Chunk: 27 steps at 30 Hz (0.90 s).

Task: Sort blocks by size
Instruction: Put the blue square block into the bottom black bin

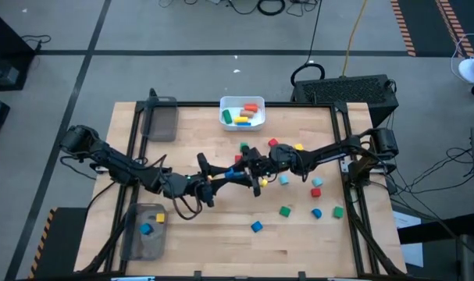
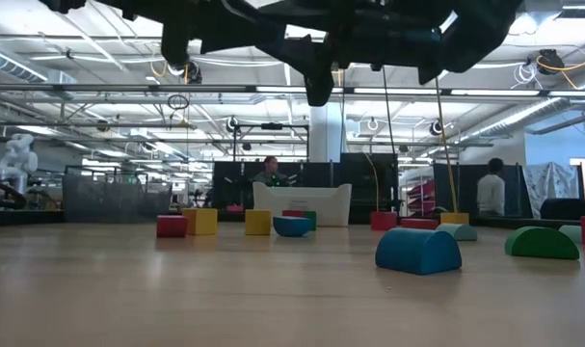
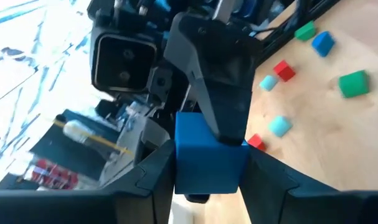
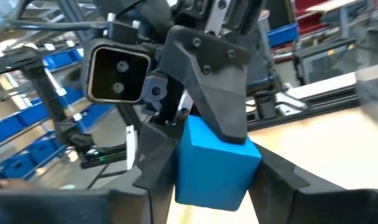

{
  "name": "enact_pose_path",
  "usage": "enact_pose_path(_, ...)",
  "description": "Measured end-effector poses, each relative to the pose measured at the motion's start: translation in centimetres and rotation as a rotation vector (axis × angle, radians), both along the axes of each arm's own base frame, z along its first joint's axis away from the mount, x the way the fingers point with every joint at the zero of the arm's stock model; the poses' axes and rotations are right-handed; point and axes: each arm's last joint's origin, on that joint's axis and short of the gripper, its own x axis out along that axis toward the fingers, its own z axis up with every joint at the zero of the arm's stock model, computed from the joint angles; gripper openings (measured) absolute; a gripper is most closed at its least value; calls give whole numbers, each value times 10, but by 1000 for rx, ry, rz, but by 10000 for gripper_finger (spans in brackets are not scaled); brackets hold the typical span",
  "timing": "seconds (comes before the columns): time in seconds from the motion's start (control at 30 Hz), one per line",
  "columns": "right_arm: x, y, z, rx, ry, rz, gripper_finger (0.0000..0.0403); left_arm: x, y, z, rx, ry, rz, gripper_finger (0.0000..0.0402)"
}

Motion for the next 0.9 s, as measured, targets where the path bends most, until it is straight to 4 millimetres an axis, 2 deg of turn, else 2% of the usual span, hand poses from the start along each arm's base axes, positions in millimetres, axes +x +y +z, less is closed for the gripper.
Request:
enact_pose_path(0.3, -2, -3, 0, -36, 36, 0, 202, -8, -13, 0, 23, -4, 87, 150)
enact_pose_path(0.5, -16, -7, 9, -105, 163, -7, 203, -20, -28, -4, 25, 32, 153, 150)
enact_pose_path(0.67, -34, -10, 12, -174, 335, -67, 203, -35, -38, -5, -115, 114, 173, 150)
enact_pose_path(0.9, -52, -16, 1, -258, 585, -244, 203, -64, -43, 4, -412, 292, 197, 150)
